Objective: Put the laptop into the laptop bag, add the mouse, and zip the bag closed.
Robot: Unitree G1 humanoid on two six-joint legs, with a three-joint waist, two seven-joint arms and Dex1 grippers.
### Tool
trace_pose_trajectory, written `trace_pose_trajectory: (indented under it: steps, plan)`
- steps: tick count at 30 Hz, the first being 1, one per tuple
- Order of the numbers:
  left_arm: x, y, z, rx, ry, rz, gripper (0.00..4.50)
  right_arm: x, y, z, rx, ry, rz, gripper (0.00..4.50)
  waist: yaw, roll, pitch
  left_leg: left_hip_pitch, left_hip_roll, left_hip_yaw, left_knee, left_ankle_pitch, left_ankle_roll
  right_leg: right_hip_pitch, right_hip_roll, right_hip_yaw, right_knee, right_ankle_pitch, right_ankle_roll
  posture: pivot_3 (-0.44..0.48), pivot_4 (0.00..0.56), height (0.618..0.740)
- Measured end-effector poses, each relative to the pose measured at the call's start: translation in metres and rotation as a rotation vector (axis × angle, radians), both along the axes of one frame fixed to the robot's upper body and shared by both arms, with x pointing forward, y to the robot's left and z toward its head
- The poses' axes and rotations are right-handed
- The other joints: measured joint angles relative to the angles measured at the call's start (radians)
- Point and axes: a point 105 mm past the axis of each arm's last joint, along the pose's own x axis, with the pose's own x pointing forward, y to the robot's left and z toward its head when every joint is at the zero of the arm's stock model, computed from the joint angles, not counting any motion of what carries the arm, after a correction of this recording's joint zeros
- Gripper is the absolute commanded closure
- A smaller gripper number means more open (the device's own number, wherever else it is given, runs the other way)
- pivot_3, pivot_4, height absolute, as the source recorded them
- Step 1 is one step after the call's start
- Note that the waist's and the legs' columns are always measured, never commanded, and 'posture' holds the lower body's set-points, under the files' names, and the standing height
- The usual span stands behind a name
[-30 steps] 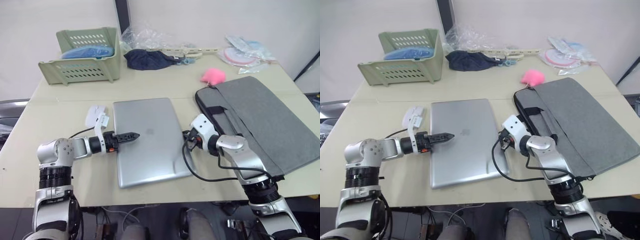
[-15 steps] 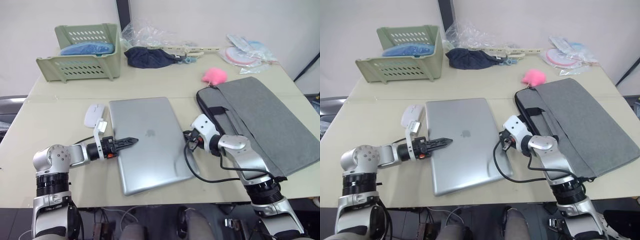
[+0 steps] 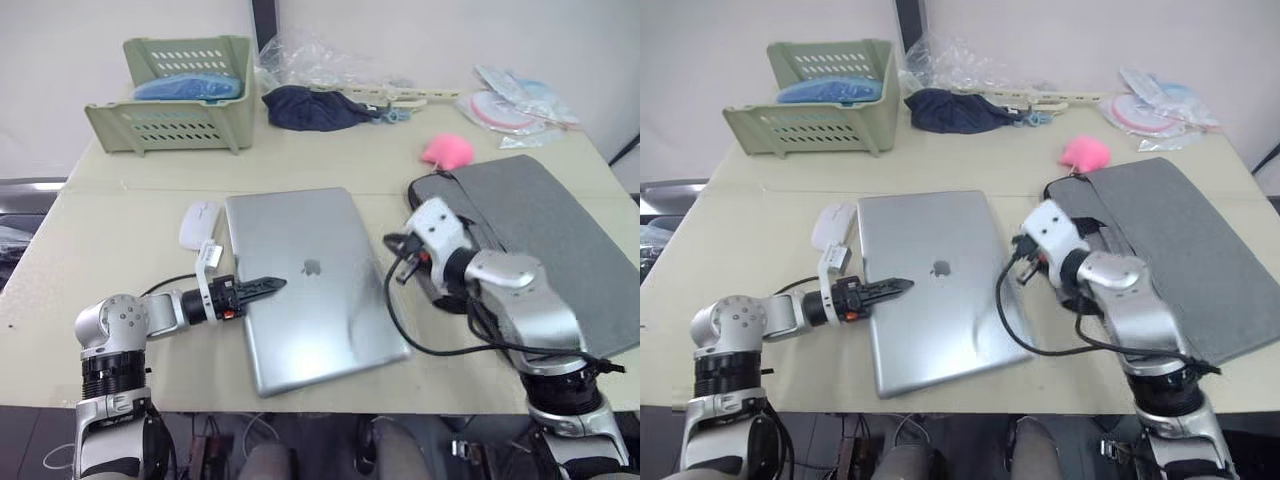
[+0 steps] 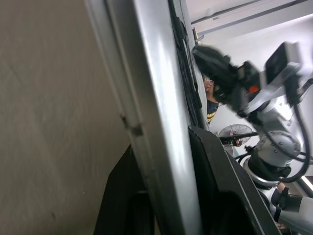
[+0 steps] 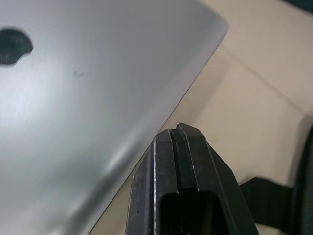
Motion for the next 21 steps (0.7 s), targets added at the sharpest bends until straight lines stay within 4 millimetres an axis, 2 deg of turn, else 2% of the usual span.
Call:
trace_pose_trajectory:
  steps: [1, 3, 5, 9, 12, 15, 21]
  plan:
    - [0.000, 0.000, 0.000, 0.000, 0.002, 0.000, 3.96, -0.001, -0.002, 0.009, 0.007, -0.018, -0.012, 4.50, 0.001, 0.000, 0.000, -0.001, 0.000, -0.001, 0.000, 0.000, 0.000, 0.000, 0.000, -0.001, -0.001, 0.000, 0.000, 0.000, 0.150, 0.740]
    - [-0.002, -0.002, 0.002, 0.006, -0.008, -0.006, 3.96, -0.002, -0.010, 0.036, 0.052, -0.069, -0.072, 3.73, 0.001, 0.000, 0.000, -0.003, 0.000, -0.003, 0.000, 0.000, 0.000, 0.000, 0.000, -0.003, -0.001, 0.000, 0.000, 0.000, 0.150, 0.740]
    - [-0.002, -0.004, 0.004, 0.009, -0.020, -0.012, 3.96, -0.004, -0.016, 0.045, 0.060, -0.091, -0.108, 3.05, 0.003, 0.000, 0.000, -0.004, 0.000, -0.006, 0.000, 0.000, 0.000, 0.000, 0.000, -0.005, -0.001, 0.000, 0.000, 0.000, 0.150, 0.740]
    - [-0.004, -0.007, 0.005, 0.011, -0.039, -0.017, 3.96, -0.001, -0.046, 0.045, 0.046, -0.101, -0.260, 1.16, 0.004, 0.000, 0.000, -0.007, -0.001, -0.007, 0.000, 0.000, 0.000, -0.002, -0.001, -0.006, -0.001, 0.000, 0.000, 0.000, 0.150, 0.740]
    - [-0.004, -0.014, 0.006, 0.003, -0.048, -0.032, 3.96, 0.001, -0.076, 0.031, 0.050, -0.098, -0.388, 0.09, 0.007, 0.000, 0.000, -0.008, -0.001, -0.007, 0.000, 0.000, 0.000, -0.002, -0.001, -0.007, -0.001, 0.000, 0.000, 0.000, 0.150, 0.740]
    - [-0.004, -0.019, 0.005, 0.003, -0.053, -0.042, 3.96, -0.001, -0.095, 0.004, 0.033, -0.055, -0.455, 0.09, 0.003, 0.000, 0.000, -0.008, -0.001, -0.005, 0.000, 0.000, 0.000, -0.002, -0.001, -0.007, -0.002, 0.000, 0.000, 0.000, 0.150, 0.740]
    - [-0.003, -0.023, 0.005, 0.008, -0.066, -0.049, 3.96, -0.006, -0.091, 0.010, 0.043, -0.124, -0.449, 0.09, -0.006, 0.000, 0.000, -0.009, 0.001, -0.001, 0.000, 0.000, 0.000, -0.002, -0.001, -0.007, -0.001, 0.000, 0.000, 0.000, 0.150, 0.740]
